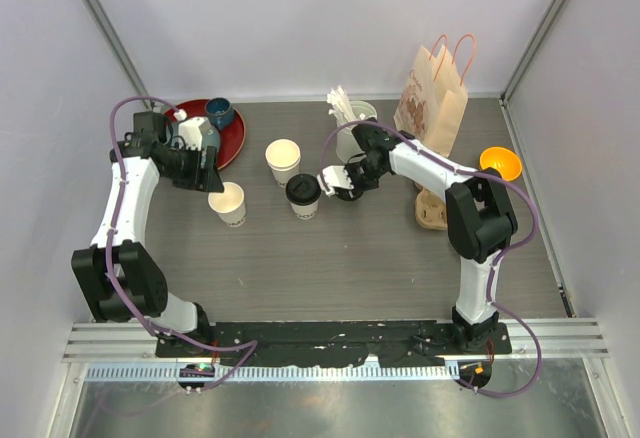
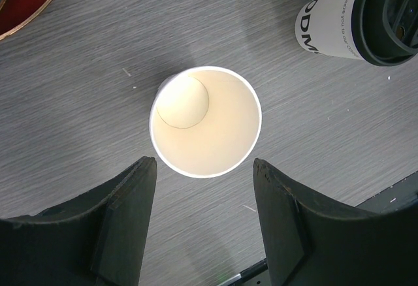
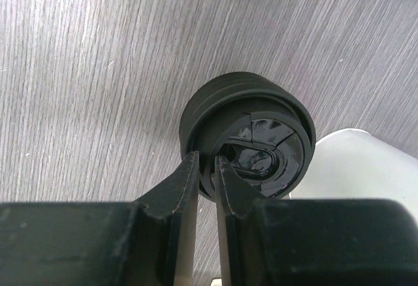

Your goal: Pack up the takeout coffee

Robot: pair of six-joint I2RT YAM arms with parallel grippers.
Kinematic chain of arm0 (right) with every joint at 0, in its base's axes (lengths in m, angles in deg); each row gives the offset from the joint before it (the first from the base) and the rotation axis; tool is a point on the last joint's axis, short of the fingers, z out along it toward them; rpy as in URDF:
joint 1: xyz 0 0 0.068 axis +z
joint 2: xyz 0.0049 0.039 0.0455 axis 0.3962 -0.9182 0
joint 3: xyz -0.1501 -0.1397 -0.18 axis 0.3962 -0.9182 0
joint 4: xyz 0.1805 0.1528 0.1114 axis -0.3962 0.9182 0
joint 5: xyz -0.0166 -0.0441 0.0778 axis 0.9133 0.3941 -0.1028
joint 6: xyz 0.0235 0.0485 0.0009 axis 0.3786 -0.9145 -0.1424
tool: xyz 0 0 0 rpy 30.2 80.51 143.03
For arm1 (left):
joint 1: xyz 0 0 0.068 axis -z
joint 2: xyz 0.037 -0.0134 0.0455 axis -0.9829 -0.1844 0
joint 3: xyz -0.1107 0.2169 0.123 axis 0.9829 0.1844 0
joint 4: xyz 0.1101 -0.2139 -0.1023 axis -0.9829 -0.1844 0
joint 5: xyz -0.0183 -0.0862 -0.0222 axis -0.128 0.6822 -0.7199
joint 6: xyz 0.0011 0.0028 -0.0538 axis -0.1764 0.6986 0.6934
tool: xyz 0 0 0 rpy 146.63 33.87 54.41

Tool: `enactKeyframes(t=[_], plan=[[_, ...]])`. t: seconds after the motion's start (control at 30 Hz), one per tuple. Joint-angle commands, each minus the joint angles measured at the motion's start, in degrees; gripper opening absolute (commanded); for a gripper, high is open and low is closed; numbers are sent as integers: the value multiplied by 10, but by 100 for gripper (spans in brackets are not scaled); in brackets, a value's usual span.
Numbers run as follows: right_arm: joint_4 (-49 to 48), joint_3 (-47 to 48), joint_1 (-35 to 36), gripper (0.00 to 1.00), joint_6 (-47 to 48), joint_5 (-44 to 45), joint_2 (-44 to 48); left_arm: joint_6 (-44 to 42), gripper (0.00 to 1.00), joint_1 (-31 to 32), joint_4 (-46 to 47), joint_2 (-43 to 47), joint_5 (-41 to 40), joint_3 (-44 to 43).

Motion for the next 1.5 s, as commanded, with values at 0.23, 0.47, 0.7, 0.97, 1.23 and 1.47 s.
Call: enactKeyframes(t=[0.23, 0.47, 0.7, 0.97, 1.23, 1.47], plan=[[16, 33, 7, 1, -25, 5, 17, -12, 65, -4, -7, -3, 16, -6], [39, 45, 8, 1, -60, 10, 43, -13, 65, -4, -9, 0, 13, -5], [100, 87, 8, 1, -105, 23, 43, -21, 65, -4, -14, -4, 6, -4], [108, 173, 4, 1, -190, 11, -38, -24, 65, -4, -14, 0, 5, 5], [88, 193, -1, 10, -265, -10, -59, -30, 65, -4, -18, 9, 2, 6], [77, 157, -2, 20, -270, -3, -52, -29, 65, -4, -20, 7, 6, -1]])
